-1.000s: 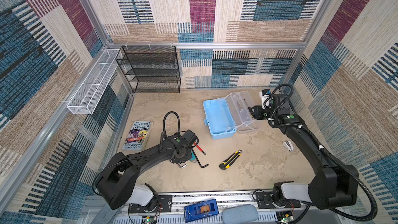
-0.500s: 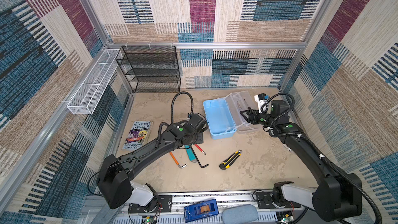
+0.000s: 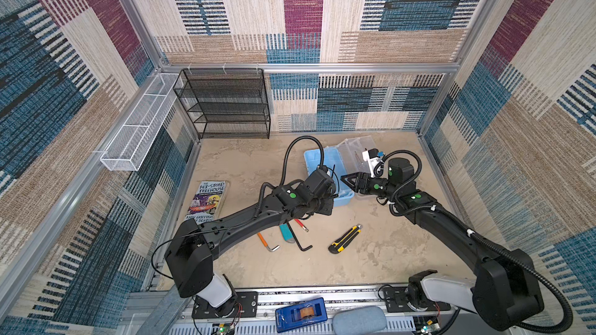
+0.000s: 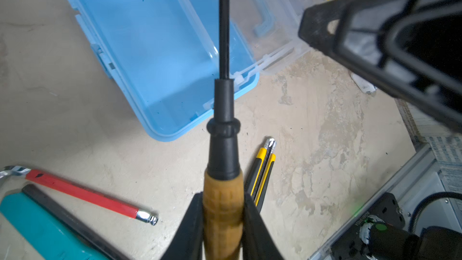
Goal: Pack the tool kit
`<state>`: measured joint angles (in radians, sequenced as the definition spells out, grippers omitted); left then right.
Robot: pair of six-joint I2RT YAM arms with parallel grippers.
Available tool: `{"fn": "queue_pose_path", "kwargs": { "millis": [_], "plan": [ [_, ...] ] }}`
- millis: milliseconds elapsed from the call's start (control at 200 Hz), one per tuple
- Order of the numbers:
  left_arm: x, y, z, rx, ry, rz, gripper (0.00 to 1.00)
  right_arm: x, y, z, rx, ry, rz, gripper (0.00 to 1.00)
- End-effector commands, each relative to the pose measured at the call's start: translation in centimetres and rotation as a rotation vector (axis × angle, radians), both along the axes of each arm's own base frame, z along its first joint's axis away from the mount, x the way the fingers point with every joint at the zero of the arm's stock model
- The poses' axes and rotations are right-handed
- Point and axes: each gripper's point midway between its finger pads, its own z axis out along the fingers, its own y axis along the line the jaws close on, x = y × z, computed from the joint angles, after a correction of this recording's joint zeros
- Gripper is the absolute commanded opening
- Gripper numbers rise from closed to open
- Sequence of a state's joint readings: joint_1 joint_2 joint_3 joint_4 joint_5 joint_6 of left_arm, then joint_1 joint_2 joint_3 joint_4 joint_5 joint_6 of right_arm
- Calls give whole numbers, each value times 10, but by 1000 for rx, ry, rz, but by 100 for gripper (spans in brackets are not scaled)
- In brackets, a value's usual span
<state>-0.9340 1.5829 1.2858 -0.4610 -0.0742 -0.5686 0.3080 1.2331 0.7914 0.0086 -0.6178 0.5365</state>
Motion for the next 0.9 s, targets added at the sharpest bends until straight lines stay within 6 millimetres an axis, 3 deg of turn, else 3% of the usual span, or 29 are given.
{"fn": "queue_pose_path", "kwargs": {
  "millis": [0,305,556,891],
  "plan": [
    [5,-17,14,-48,-54,-39,4,2,6,11,46,-22,15,52],
    [-1,-36,20,-81,-69,-86,4,2,11,7,50,-7,21,46],
    [-2,-40,16,-85,-76,-86,4,2,18,16,95,-5,44,36],
    [2,-40,11,-91,-79,-53,5,-2,19,14,114,24,56,14]
  ]
}}
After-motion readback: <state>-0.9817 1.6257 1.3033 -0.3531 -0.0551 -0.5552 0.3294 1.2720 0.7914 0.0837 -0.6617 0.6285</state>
